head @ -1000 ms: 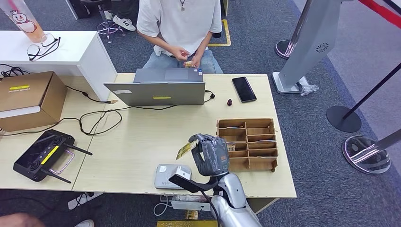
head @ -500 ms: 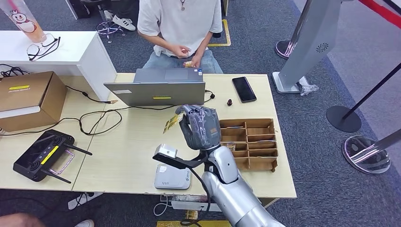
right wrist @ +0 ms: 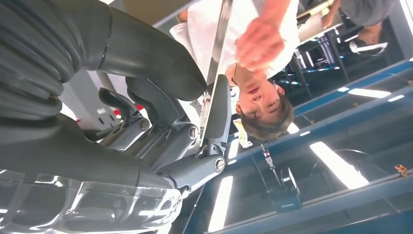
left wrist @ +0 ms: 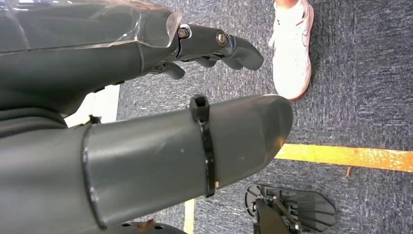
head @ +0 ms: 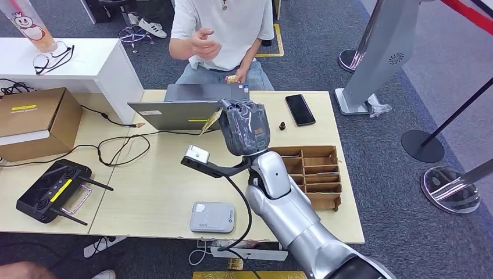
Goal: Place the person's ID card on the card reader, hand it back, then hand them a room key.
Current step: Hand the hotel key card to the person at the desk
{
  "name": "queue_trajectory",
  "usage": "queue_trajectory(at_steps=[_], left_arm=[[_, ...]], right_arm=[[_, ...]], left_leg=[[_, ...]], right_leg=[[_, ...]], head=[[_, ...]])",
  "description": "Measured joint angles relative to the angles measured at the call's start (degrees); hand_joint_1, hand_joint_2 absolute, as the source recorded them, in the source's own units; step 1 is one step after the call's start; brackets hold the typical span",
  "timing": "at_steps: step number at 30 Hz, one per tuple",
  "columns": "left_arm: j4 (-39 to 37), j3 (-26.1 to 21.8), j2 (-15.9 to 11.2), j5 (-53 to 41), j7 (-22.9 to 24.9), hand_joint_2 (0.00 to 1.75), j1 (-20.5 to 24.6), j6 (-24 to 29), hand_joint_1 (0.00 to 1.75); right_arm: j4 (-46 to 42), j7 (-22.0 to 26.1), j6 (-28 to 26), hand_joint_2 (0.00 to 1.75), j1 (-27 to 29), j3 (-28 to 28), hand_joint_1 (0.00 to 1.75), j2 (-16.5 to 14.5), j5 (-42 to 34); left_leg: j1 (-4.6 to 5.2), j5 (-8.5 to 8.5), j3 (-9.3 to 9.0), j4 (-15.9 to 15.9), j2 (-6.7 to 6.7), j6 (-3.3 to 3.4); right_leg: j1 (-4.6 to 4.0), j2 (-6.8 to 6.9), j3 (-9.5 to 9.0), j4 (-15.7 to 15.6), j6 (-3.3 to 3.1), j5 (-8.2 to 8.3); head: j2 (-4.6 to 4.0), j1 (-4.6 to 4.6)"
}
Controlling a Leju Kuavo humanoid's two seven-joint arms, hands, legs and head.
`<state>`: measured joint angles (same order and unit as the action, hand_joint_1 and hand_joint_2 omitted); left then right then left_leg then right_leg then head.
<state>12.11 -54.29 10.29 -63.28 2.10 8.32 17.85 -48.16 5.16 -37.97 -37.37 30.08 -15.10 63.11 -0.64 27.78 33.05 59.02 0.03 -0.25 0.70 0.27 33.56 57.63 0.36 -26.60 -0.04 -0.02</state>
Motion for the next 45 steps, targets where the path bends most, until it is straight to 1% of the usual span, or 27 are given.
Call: queue_trajectory(at_steps=[5,16,26,27,28,30,31,32,33,37,45], left_arm=[[0.0,0.0,0.0,-0.1,-0.2,0.00,-0.1,-0.1,0.00],[0.0,0.5,0.0,-0.6,0.0,0.00,-0.1,-0.2,0.00],[0.0,1.4,0.0,-1.1,0.3,0.00,-0.1,-0.4,0.00],[0.0,1.4,0.0,-1.2,0.3,0.00,-0.1,-0.5,0.00],[0.0,1.4,0.0,-1.2,0.3,0.00,-0.1,-0.6,0.00],[0.0,1.4,0.0,-1.3,0.3,0.00,-0.1,-0.7,0.00],[0.0,1.4,0.0,-1.3,0.3,0.00,-0.1,-0.7,0.00],[0.0,1.4,0.0,-1.3,0.3,0.00,-0.1,-0.7,0.00],[0.0,1.4,0.0,-1.3,0.3,0.00,-0.1,-0.7,0.00],[0.0,1.4,0.0,-1.2,0.3,0.00,-0.1,-0.6,0.00],[0.0,1.4,0.0,-1.2,0.5,0.00,-0.1,-0.3,0.00]], right_arm=[[2.2,-3.2,2.3,1.75,-3.6,0.1,1.75,0.0,2.0],[7.5,-7.5,4.5,1.75,-10.9,0.1,1.75,-0.1,5.5],[10.9,-8.8,5.1,1.75,-14.3,0.2,1.75,-1.1,6.5],[11.2,-8.8,5.0,1.75,-14.4,0.2,1.71,-1.2,6.5],[11.5,-8.8,5.0,1.75,-14.5,0.2,1.35,-1.4,6.5],[11.9,-8.7,4.8,1.75,-14.6,0.3,0.48,-1.6,6.6],[12.0,-8.6,4.7,1.75,-14.6,0.3,0.08,-1.7,6.6],[12.2,-8.6,4.6,1.75,-14.6,0.4,0.00,-1.8,6.7],[12.4,-8.5,4.4,1.75,-14.6,0.5,0.00,-1.9,6.8],[12.8,-8.4,3.8,0.00,-14.6,0.7,0.00,-2.1,7.4],[12.9,-6.9,3.1,0.00,-14.5,1.0,0.00,-2.4,7.4]], left_leg=[[0.00,0.00,0.00,0.0,0.00,0.00],[0.00,-0.01,0.00,0.0,-0.01,0.00],[0.00,-0.01,0.00,0.0,0.00,0.00],[0.00,-0.01,0.00,0.0,0.00,0.00],[0.00,-0.01,0.00,0.0,0.00,0.00],[0.00,-0.01,0.00,0.0,-0.01,0.00],[0.00,-0.01,0.00,0.0,-0.01,0.00],[0.00,-0.01,0.00,0.0,-0.01,0.00],[0.00,-0.01,0.00,0.0,-0.01,0.00],[0.00,-0.01,0.00,0.0,-0.01,-0.01],[0.00,-0.01,0.00,0.0,-0.01,-0.01]], right_leg=[[0.00,0.00,0.00,0.0,0.00,0.00],[0.00,0.00,0.00,0.0,0.00,0.00],[0.00,0.00,0.00,0.0,0.00,0.00],[0.00,0.00,0.00,0.0,0.00,0.00],[0.00,0.00,0.00,0.0,0.00,0.00],[0.00,0.00,0.00,0.0,0.00,0.00],[0.00,0.01,0.00,0.0,0.00,0.00],[0.00,0.01,0.00,0.0,0.00,0.00],[0.00,0.01,0.00,0.0,0.00,0.00],[0.00,0.01,0.00,0.0,0.00,0.00],[0.00,0.00,0.00,0.0,0.00,0.00]], head=[[0.00,0.00],[0.00,0.00],[0.00,0.01],[0.00,0.00],[0.00,0.00],[0.00,0.00],[0.00,0.00],[0.00,0.00],[0.00,0.00],[0.00,0.00],[0.00,0.00]])
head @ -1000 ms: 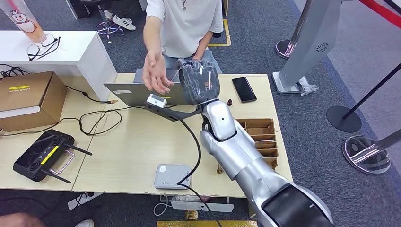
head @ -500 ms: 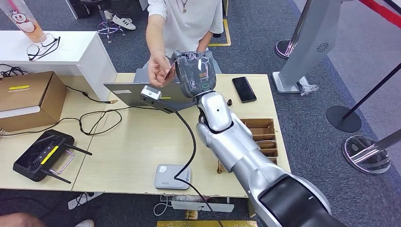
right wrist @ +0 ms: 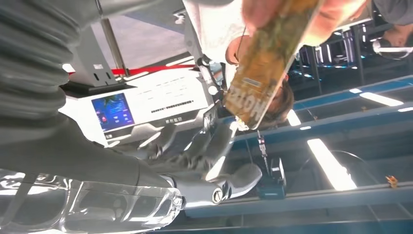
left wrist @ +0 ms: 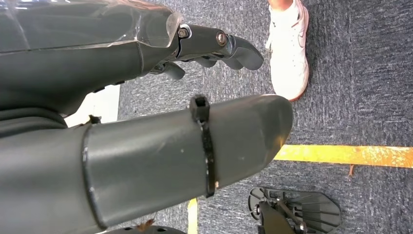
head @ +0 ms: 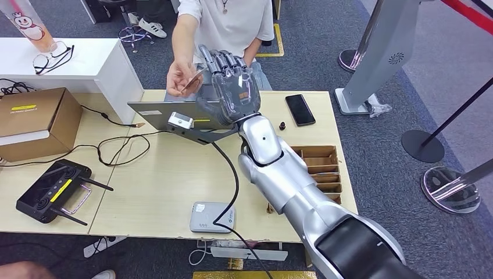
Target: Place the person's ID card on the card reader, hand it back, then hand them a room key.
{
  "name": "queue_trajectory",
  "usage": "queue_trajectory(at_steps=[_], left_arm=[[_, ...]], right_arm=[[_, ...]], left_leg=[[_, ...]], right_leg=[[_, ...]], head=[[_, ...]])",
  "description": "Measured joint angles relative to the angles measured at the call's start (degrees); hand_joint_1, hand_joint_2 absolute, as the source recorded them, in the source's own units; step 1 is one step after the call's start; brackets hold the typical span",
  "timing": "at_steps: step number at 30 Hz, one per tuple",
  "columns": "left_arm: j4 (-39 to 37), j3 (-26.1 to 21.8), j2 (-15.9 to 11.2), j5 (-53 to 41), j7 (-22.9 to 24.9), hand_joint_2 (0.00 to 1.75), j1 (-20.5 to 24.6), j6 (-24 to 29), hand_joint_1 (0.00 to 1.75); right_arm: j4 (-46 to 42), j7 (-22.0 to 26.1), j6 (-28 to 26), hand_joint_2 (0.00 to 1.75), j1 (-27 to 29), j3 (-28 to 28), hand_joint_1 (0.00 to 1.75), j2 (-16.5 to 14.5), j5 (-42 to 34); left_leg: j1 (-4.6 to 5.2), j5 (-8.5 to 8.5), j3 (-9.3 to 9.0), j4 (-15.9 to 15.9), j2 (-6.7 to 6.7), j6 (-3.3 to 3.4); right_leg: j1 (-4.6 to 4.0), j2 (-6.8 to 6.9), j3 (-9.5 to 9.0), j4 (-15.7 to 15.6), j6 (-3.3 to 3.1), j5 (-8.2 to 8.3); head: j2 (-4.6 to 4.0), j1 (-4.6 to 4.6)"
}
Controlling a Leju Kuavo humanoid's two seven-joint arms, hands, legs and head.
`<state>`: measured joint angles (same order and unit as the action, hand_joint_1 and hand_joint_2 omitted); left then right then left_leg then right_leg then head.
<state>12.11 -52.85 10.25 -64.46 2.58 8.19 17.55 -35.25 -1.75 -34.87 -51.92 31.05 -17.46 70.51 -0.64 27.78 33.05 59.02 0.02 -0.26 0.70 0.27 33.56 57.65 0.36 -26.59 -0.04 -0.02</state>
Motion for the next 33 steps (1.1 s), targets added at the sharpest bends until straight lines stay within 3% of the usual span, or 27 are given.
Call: queue_trajectory(at_steps=[12,33], left_arm=[[0.0,0.0,0.0,3.1,-2.6,0.00,-0.1,0.6,0.00],[0.0,0.0,-0.4,3.9,-3.4,0.00,-1.2,-0.5,0.00]], right_arm=[[-6.0,4.1,0.2,0.00,4.0,0.1,0.00,1.1,-3.7],[-27.1,5.9,2.4,0.00,18.2,1.5,0.00,11.7,-7.5]], left_leg=[[0.00,0.00,0.00,0.0,0.00,0.00],[0.00,0.01,0.00,0.0,-0.01,0.01]], right_leg=[[0.00,0.00,0.01,0.0,0.00,0.00],[0.00,0.00,0.02,0.0,0.00,0.00]], head=[[0.00,-0.01],[0.00,-0.01]])
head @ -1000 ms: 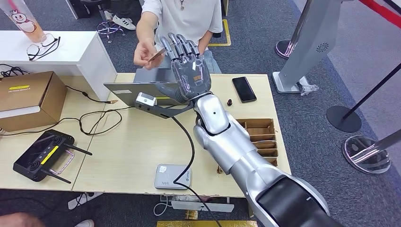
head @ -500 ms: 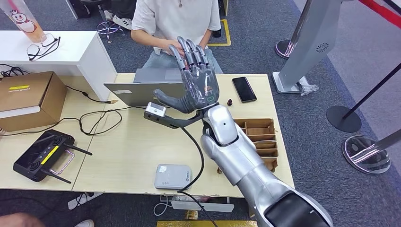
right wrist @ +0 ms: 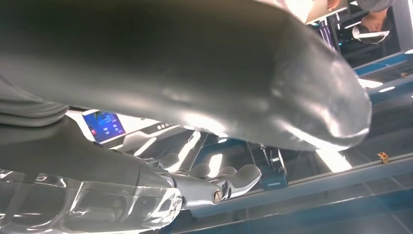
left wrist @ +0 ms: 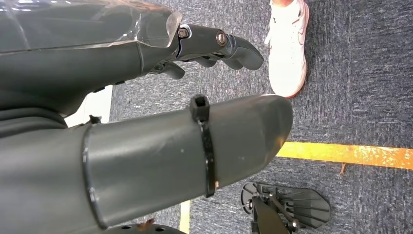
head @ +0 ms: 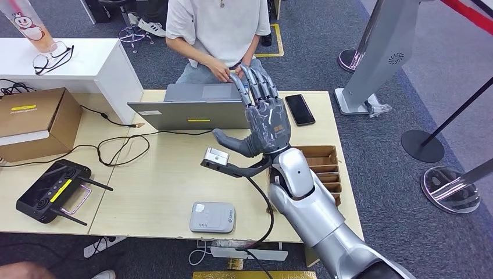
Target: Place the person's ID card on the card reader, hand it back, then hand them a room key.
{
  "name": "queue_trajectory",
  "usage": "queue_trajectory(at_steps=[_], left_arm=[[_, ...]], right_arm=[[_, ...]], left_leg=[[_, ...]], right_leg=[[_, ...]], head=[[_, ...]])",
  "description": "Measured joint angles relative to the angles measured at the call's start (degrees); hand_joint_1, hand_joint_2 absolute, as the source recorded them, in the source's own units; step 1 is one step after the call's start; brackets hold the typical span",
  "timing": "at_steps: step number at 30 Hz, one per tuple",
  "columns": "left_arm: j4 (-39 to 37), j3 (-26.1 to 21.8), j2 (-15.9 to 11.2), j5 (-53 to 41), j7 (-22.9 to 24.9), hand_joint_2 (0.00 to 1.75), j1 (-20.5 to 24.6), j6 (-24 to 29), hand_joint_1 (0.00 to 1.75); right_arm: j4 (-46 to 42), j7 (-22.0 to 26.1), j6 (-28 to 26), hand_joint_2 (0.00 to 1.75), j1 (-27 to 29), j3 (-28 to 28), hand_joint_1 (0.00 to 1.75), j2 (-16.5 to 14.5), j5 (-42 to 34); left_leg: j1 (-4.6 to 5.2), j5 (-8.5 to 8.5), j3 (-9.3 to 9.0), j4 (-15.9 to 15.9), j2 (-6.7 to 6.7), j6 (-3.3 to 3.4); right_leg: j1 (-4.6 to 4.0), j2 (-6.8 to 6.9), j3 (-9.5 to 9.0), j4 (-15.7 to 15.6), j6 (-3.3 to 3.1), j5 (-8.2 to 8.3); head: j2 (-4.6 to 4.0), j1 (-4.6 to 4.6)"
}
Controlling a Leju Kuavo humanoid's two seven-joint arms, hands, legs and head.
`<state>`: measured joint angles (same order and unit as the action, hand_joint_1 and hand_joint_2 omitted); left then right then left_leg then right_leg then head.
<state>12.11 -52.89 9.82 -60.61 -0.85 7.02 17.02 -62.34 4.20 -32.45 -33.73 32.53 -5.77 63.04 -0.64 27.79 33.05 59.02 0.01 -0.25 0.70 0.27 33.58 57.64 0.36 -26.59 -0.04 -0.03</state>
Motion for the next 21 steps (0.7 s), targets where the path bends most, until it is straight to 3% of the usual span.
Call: queue_trajectory(at_steps=[21], left_arm=[[0.0,-0.1,0.0,0.6,-1.4,0.00,-0.8,0.9,0.00]], right_arm=[[-8.4,0.5,-0.5,0.00,9.7,0.4,0.00,5.3,0.4]], left_leg=[[0.00,0.00,0.00,0.0,0.00,0.00]], right_leg=[[0.00,0.00,0.00,0.0,0.00,0.00]], head=[[0.00,0.00]])
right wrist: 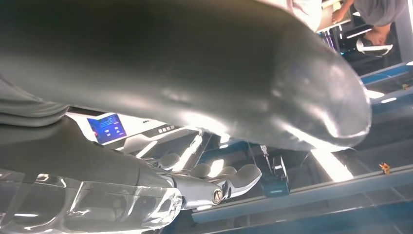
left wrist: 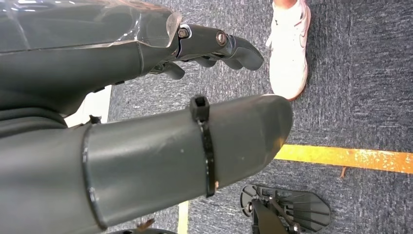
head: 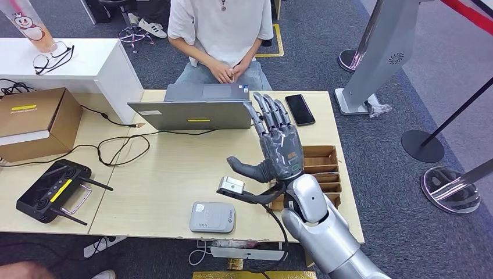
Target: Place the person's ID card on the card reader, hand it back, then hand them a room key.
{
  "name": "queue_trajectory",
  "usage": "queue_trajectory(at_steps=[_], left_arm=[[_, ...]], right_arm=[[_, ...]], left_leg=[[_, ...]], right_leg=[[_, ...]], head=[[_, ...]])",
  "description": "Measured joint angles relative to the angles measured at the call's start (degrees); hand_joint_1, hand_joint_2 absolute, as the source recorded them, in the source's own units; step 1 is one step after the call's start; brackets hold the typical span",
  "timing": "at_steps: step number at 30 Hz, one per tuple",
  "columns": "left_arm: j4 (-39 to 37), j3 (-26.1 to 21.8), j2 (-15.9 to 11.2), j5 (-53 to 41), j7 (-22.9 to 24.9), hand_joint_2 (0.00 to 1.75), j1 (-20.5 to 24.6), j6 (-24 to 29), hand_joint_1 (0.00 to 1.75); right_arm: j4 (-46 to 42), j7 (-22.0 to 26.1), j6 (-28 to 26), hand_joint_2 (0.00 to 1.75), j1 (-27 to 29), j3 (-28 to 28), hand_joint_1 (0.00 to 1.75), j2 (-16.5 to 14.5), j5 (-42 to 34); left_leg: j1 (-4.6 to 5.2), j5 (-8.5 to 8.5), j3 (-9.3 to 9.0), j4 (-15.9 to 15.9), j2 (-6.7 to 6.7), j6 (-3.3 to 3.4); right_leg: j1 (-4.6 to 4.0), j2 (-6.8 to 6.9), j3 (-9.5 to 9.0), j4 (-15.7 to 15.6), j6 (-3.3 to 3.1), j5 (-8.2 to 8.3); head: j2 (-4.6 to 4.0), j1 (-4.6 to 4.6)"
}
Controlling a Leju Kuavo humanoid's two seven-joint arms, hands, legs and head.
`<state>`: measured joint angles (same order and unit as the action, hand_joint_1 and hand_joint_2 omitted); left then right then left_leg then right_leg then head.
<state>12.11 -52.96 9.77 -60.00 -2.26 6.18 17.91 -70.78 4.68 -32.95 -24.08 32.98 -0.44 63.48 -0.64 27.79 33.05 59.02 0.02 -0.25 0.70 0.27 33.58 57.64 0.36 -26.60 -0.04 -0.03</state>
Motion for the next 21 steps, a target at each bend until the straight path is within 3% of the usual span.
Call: queue_trajectory(at_steps=[16,20,21], left_arm=[[0.0,0.0,0.0,0.1,-0.2,0.00,-0.1,0.3,0.00],[0.0,0.0,0.0,0.1,-0.2,0.00,-0.1,0.3,0.00],[0.0,0.0,0.0,0.2,-0.2,0.00,-0.1,0.3,0.00]], right_arm=[[-0.4,-0.4,-0.5,0.00,3.4,-0.7,0.00,2.2,0.1],[-0.3,-0.5,-0.8,1.75,4.1,-1.1,0.00,2.6,0.4],[-0.3,-0.5,-0.8,1.75,4.2,-1.1,0.00,2.6,0.6]], left_leg=[[0.00,0.00,0.00,0.0,0.00,0.00],[0.00,0.00,0.00,0.0,0.00,0.00],[0.00,0.00,0.00,0.0,0.00,0.00]], right_leg=[[0.00,0.00,0.00,0.0,0.00,0.00],[0.00,0.00,0.00,0.0,0.00,0.00],[0.00,0.00,0.00,0.0,0.00,0.00]], head=[[0.00,0.01],[0.00,0.01],[0.00,0.00]])
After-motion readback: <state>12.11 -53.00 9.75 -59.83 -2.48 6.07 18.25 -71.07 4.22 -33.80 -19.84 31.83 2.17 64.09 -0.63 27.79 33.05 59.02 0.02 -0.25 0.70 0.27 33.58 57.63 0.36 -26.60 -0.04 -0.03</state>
